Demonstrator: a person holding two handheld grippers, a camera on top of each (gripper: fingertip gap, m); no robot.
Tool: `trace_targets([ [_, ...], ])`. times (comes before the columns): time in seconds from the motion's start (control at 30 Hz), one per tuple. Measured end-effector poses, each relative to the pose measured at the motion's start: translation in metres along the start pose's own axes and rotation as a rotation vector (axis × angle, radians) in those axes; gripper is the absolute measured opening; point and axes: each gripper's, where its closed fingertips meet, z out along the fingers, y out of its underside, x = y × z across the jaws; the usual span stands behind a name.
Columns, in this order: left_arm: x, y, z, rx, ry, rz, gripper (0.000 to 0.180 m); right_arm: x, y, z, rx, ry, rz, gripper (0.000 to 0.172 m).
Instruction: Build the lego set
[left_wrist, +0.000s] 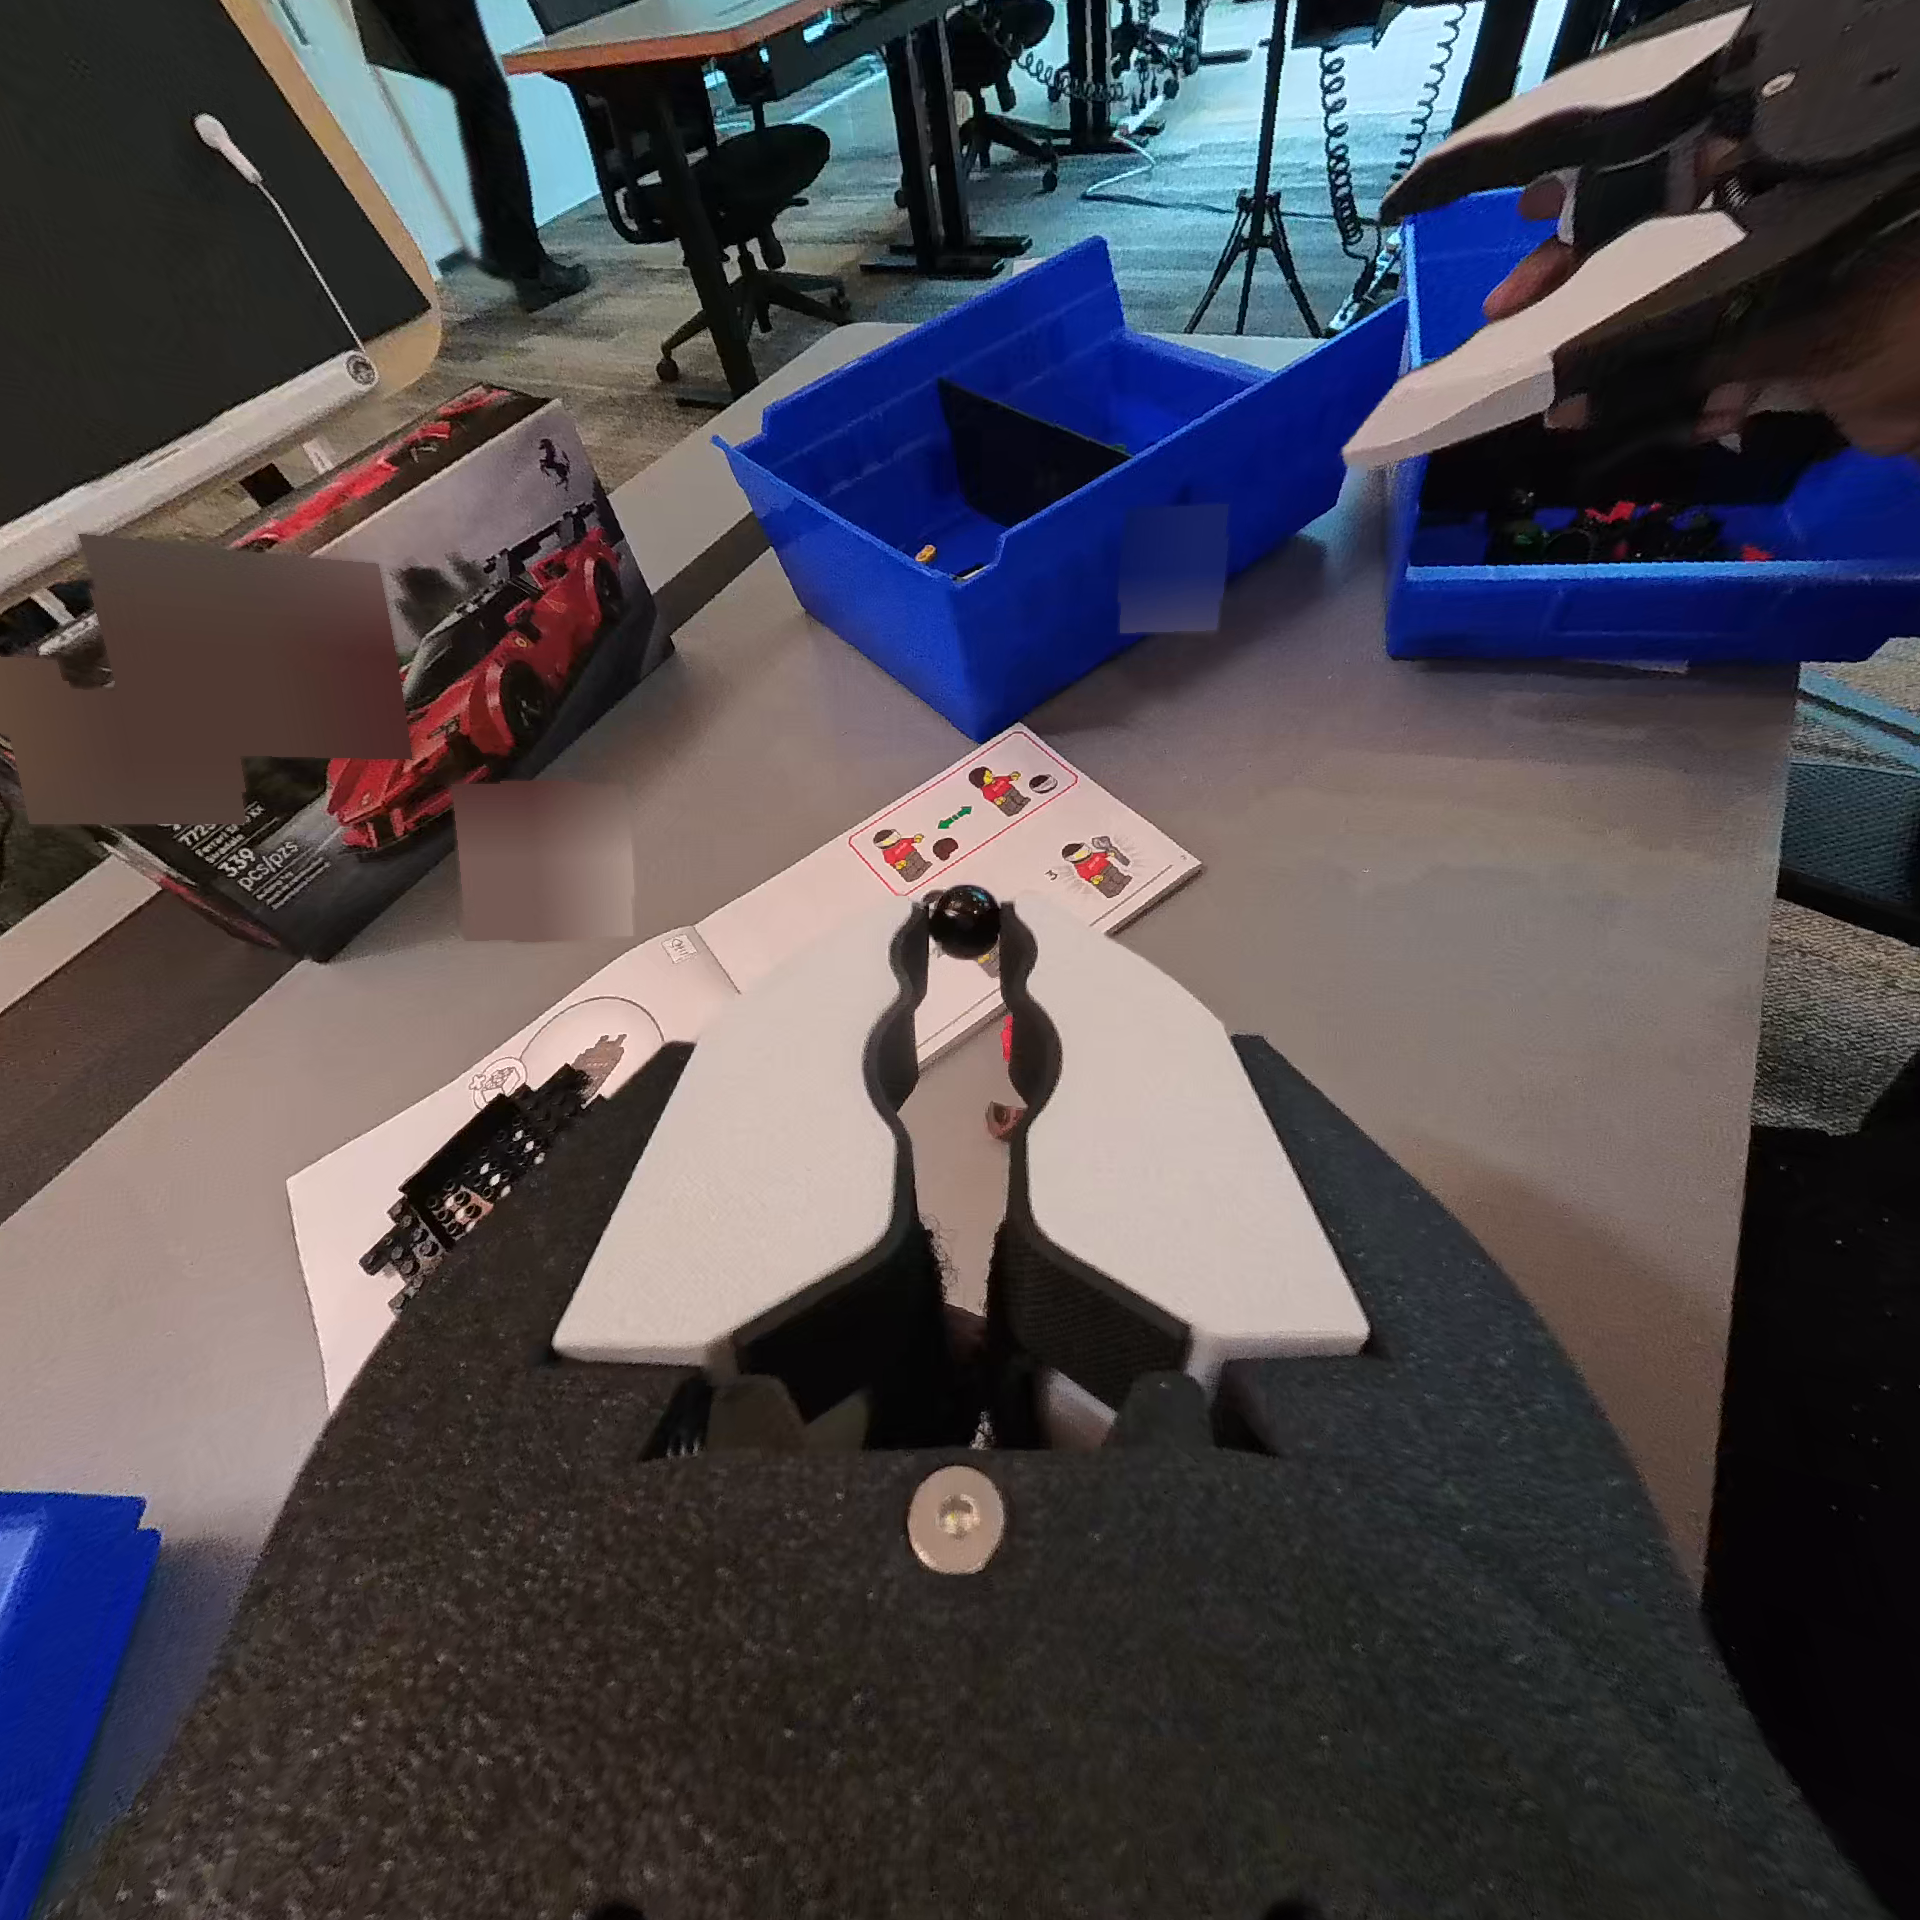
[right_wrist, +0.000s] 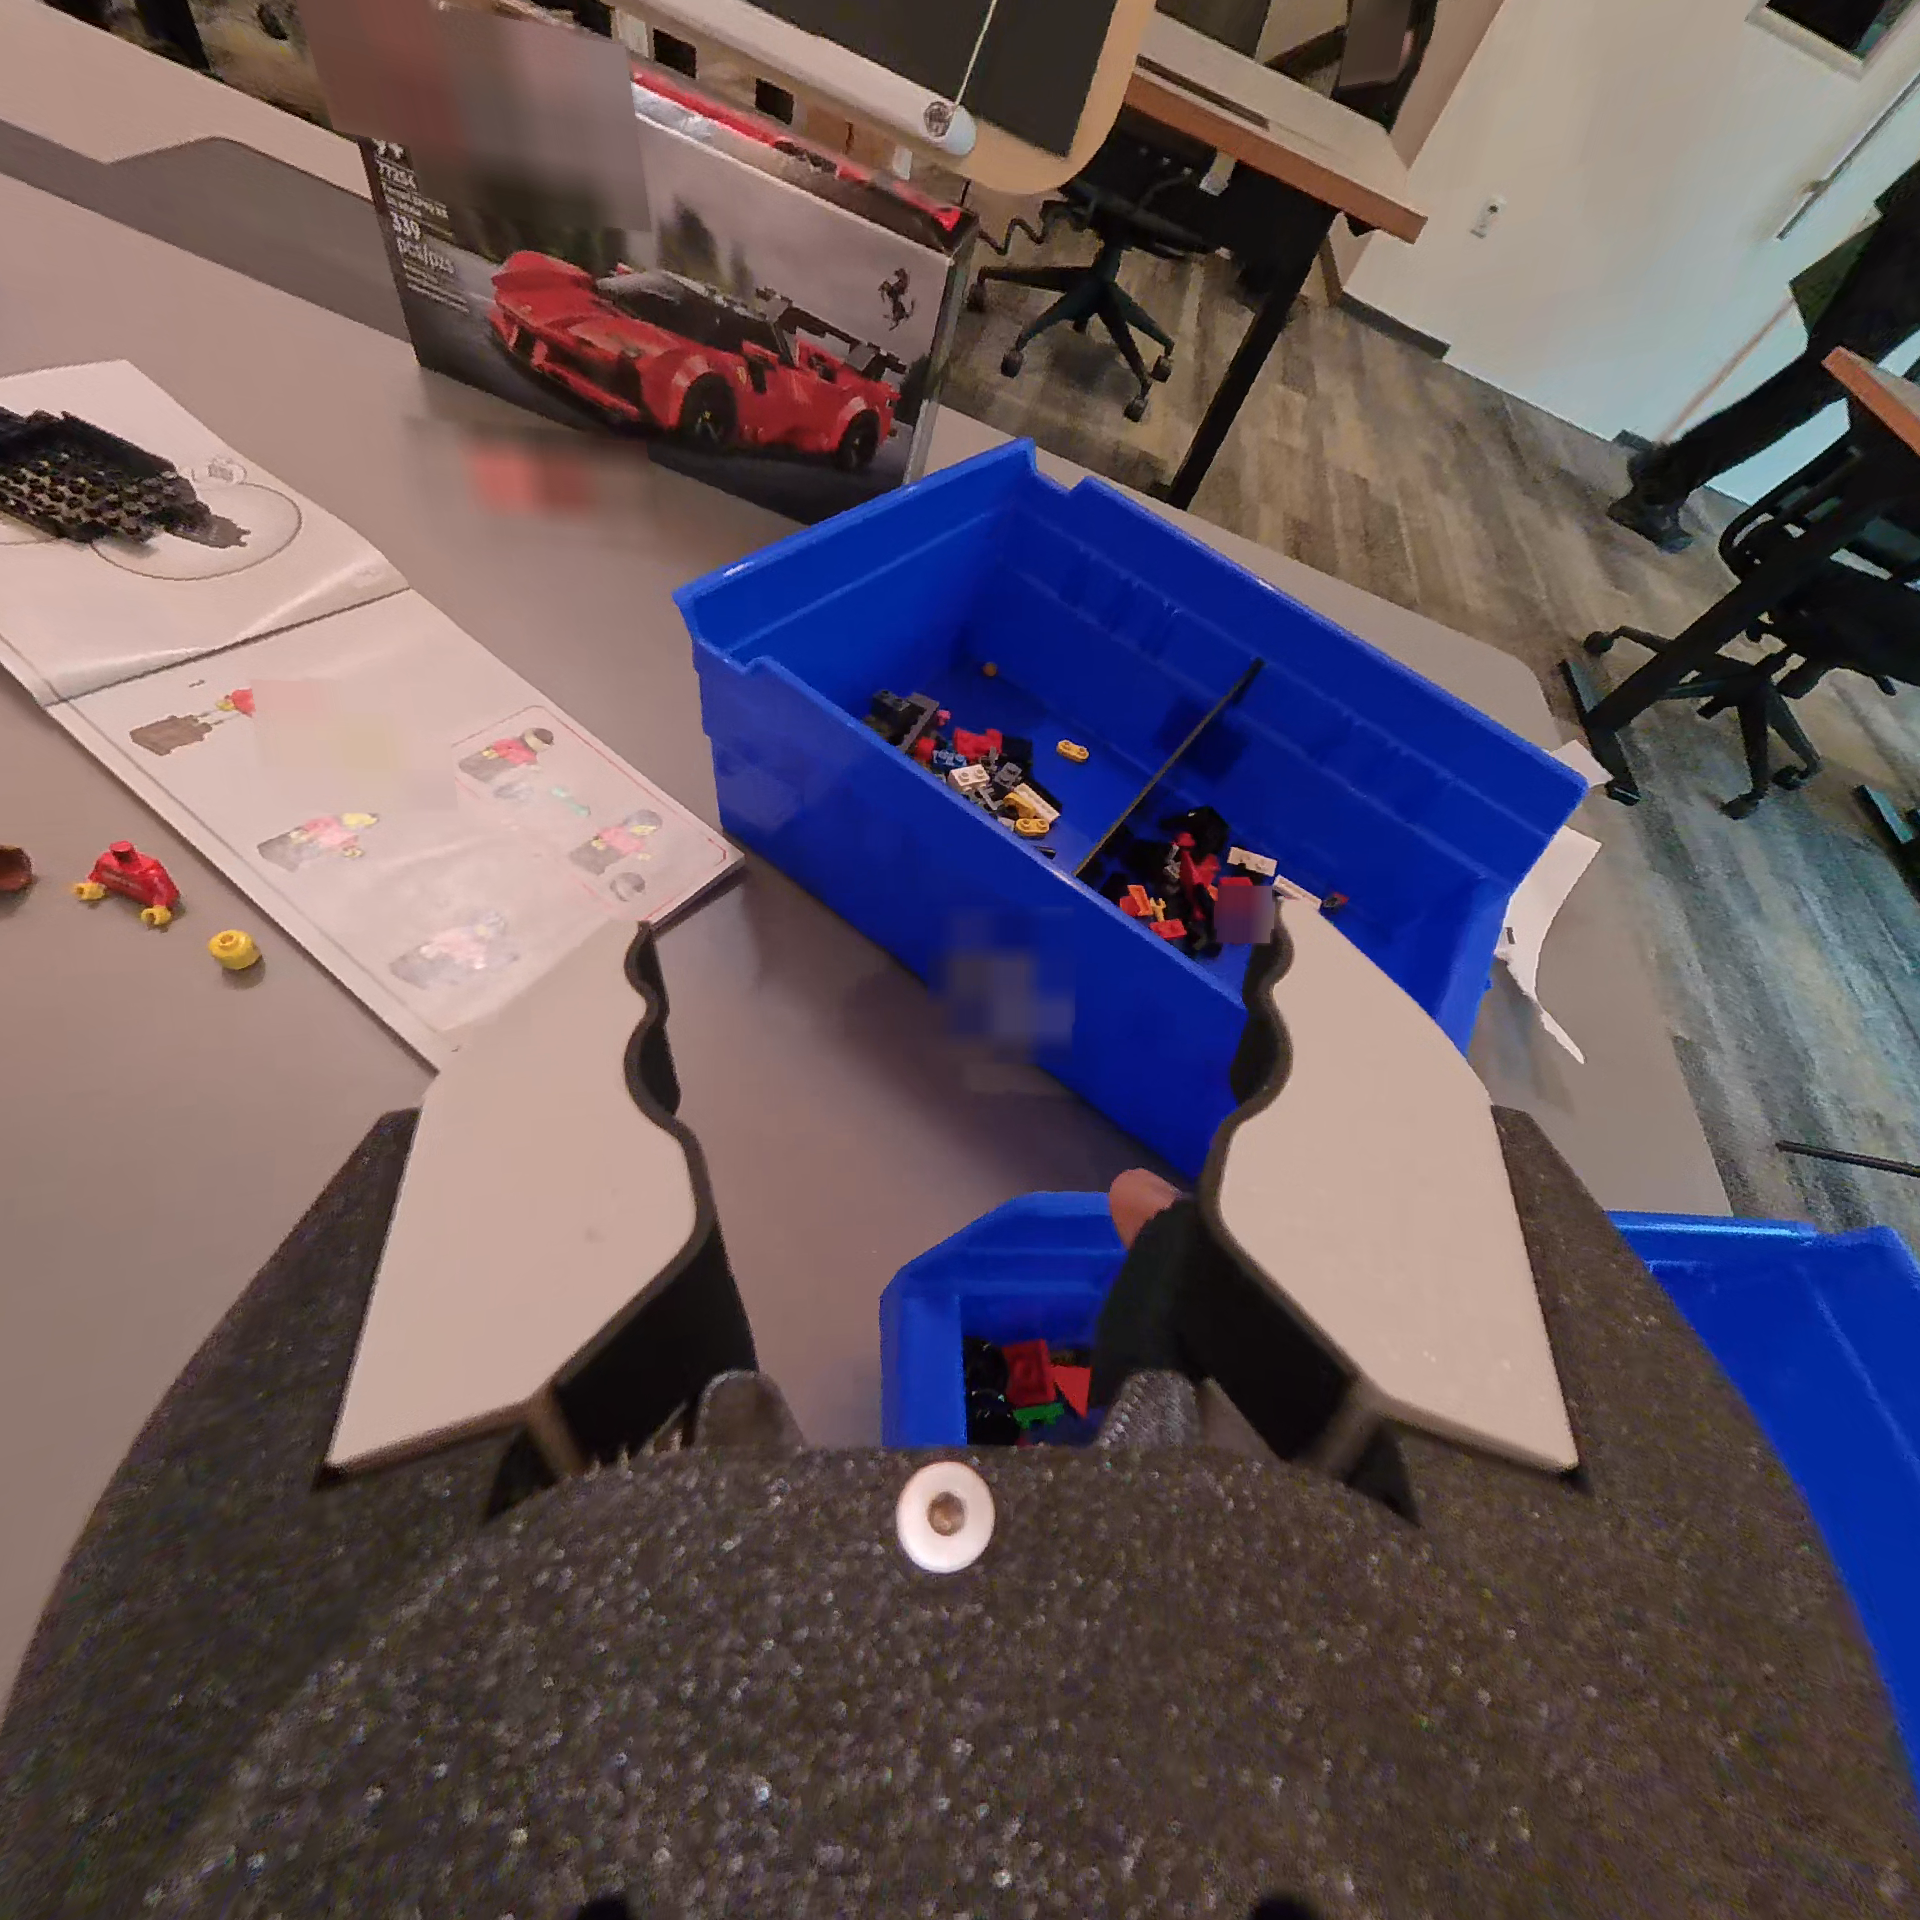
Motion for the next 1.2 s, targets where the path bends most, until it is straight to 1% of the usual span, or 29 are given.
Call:
trace_targets([
  [0.33, -0.001, -0.001, -0.001, 0.004, 0.001, -0.001, 0.012, 0.005, 0.008, 0.004, -0.030, -0.005, 0.020, 0.103],
  [0.37, 0.000, -0.001, -0.001, 0.006, 0.006, -0.002, 0.012, 0.005, 0.008, 0.004, -0.024, -0.010, 0.017, 0.095],
  [0.4, 0.000, -0.001, -0.001, 0.010, 0.012, -0.007, 0.012, 0.004, 0.007, 0.003, -0.008, -0.017, 0.005, 0.079],
  [0.43, 0.000, -0.001, -0.001, 0.012, 0.015, -0.012, 0.012, 0.001, 0.004, 0.001, 0.019, -0.034, -0.033, 0.033],
  [0.47, 0.000, -0.001, -0.001, 0.013, 0.015, -0.015, 0.012, -0.004, -0.001, -0.002, 0.066, -0.053, -0.079, 0.000],
  [0.5, -0.001, 0.000, 0.000, 0.010, 0.012, -0.014, 0.012, -0.006, -0.005, -0.005, 0.097, -0.058, -0.104, 0.000],
  [0.57, -0.002, 0.002, 0.000, 0.005, 0.009, -0.011, 0.012, -0.006, -0.006, -0.007, 0.082, -0.047, -0.139, 0.000],
  [0.63, -0.001, 0.002, 0.002, 0.009, 0.021, -0.023, 0.012, 0.000, -0.004, -0.007, 0.070, 0.004, -0.137, 0.000],
  [0.67, 0.000, 0.001, 0.002, 0.014, 0.029, -0.029, 0.012, 0.003, -0.002, -0.005, 0.049, 0.024, -0.131, 0.039],
  [0.7, 0.001, 0.001, 0.002, 0.015, 0.034, -0.030, 0.012, 0.006, 0.002, -0.002, 0.008, 0.049, -0.126, 0.085],
  [0.73, 0.001, 0.001, 0.003, 0.012, 0.034, -0.026, 0.012, 0.010, 0.008, 0.000, -0.041, 0.075, -0.128, 0.108],
  [0.8, 0.002, 0.002, 0.004, 0.002, 0.026, -0.015, 0.012, 0.012, 0.012, 0.002, -0.064, 0.093, -0.167, 0.089],
  [0.83, 0.002, 0.003, 0.005, -0.003, 0.026, -0.010, 0.012, 0.004, 0.011, 0.000, -0.038, 0.052, -0.209, 0.024],
  [0.87, 0.003, 0.003, 0.005, -0.005, 0.028, -0.009, 0.012, -0.002, 0.006, -0.001, 0.011, 0.018, -0.214, 0.000],
  [0.93, 0.003, 0.003, 0.005, -0.005, 0.029, -0.011, 0.012, -0.010, 0.001, -0.003, 0.029, -0.032, -0.163, 0.001],
  [0.97, 0.002, 0.004, 0.006, -0.006, 0.027, -0.013, 0.012, -0.010, 0.000, -0.003, 0.035, -0.029, -0.151, 0.001],
  [1.0, 0.000, 0.005, 0.006, -0.009, 0.024, -0.015, 0.012, -0.007, -0.001, -0.003, 0.041, -0.001, -0.144, 0.025],
  [1.03, -0.001, 0.007, 0.006, -0.016, 0.021, -0.018, 0.012, -0.003, -0.001, -0.002, 0.033, 0.031, -0.146, 0.063],
  [1.07, -0.002, 0.009, 0.006, -0.027, 0.016, -0.016, 0.012, 0.000, 0.001, 0.000, 0.009, 0.059, -0.154, 0.091],
  [1.1, -0.003, 0.012, 0.007, -0.042, 0.007, 0.000, 0.012, 0.003, 0.002, 0.000, -0.007, 0.084, -0.154, 0.085],
  [1.13, -0.004, 0.015, 0.007, -0.063, -0.005, 0.025, 0.012, 0.001, 0.002, -0.001, -0.004, 0.076, -0.159, 0.078],
  [1.17, -0.006, 0.019, 0.008, -0.088, -0.023, 0.055, 0.012, -0.008, 0.000, -0.002, 0.023, 0.017, -0.179, 0.023],
  [1.2, -0.008, 0.023, 0.009, -0.111, -0.039, 0.086, 0.012, -0.017, -0.004, -0.004, 0.064, -0.037, -0.171, 0.000],
])
